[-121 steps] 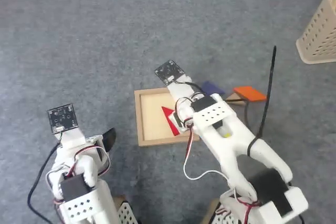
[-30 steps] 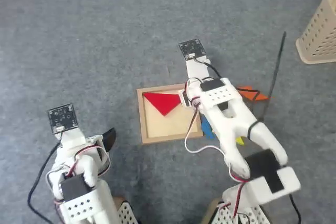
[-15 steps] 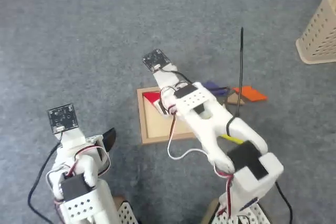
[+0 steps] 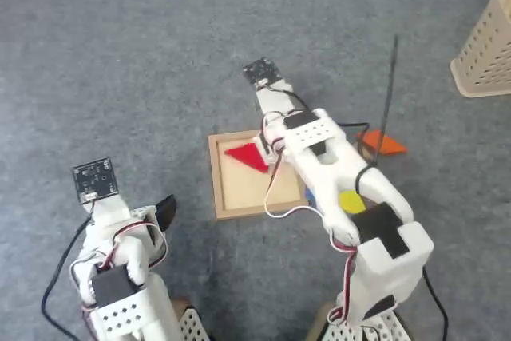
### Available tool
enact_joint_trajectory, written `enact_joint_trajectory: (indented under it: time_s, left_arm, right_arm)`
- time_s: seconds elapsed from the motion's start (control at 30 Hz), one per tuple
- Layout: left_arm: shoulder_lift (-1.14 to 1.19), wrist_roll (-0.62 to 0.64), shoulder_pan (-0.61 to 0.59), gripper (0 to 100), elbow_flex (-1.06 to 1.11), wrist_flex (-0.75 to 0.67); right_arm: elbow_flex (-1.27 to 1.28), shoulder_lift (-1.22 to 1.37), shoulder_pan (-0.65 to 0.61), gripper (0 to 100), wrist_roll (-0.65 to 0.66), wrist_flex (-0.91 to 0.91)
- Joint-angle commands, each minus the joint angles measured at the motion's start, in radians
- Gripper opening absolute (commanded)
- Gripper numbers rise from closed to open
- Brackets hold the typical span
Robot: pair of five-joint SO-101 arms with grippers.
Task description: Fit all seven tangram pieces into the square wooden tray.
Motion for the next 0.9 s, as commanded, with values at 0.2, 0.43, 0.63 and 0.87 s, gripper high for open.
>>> enact_joint_trajectory:
  time_s: [0.2, 0.43, 0.63, 0.87]
  left_arm:
    - [-0.012, -0.002, 0.002, 35, -0.013, -0.002]
    - [-0.012, -0.002, 0.002, 35, -0.013, -0.002]
    - [-0.012, -0.002, 0.002, 35, -0.013, -0.002]
    - [-0.012, -0.002, 0.002, 35, -0.013, -0.002]
  right_arm:
    - [-0.04, -0.414, 0.16, 0.9, 0.008, 0.3]
    - [0.04, -0.463, 0.16, 1.3, 0.014, 0.349]
    - [0.074, -0.348, -0.004, 1.3, 0.055, 0.185]
    - [0.069, -0.139, -0.082, 0.9, 0.112, 0.045]
